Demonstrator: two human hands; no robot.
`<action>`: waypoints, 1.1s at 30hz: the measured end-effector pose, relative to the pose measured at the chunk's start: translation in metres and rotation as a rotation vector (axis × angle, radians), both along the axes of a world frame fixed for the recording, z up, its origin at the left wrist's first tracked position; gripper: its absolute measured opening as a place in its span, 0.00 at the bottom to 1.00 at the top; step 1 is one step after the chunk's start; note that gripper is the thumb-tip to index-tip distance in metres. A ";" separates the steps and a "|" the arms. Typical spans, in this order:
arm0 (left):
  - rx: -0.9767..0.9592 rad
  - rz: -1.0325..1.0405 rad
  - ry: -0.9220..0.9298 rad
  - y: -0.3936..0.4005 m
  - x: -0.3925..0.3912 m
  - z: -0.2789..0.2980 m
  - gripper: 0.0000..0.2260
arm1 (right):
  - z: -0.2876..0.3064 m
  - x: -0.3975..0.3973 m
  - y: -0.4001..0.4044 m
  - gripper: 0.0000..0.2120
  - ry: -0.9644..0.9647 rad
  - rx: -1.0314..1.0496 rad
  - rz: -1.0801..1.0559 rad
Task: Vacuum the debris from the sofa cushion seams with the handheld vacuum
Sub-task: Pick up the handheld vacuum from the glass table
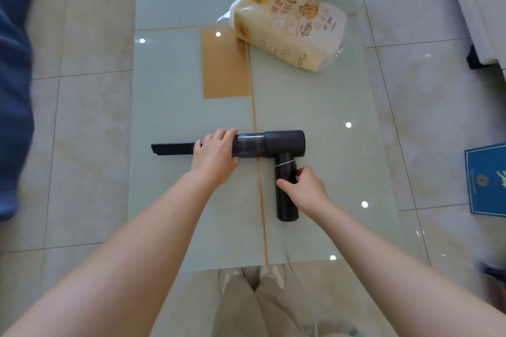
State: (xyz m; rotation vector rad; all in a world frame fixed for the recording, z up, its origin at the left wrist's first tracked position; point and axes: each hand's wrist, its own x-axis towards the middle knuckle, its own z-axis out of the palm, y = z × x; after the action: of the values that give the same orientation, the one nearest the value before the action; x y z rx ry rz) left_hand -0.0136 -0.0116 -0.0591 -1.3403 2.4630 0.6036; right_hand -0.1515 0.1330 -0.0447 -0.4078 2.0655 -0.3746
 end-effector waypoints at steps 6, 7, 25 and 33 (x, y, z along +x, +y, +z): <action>-0.020 -0.026 -0.024 -0.001 0.002 -0.001 0.23 | 0.004 0.000 -0.002 0.20 -0.009 0.012 0.036; -0.020 -0.027 -0.026 -0.002 0.002 0.000 0.22 | 0.005 0.000 -0.002 0.20 -0.010 0.016 0.043; -0.049 0.085 0.285 0.005 0.032 0.168 0.23 | 0.161 -0.002 0.001 0.20 -0.203 -0.180 -0.057; -0.185 0.249 0.484 0.031 0.100 0.290 0.25 | 0.287 0.035 0.004 0.25 -0.323 -0.330 0.019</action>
State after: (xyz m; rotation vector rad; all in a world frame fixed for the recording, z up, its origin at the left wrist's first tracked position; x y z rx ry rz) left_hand 0.0866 0.0194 0.2308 -1.7673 2.8016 0.8637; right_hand -0.1163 0.1373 0.2419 -0.5255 1.6864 -0.7261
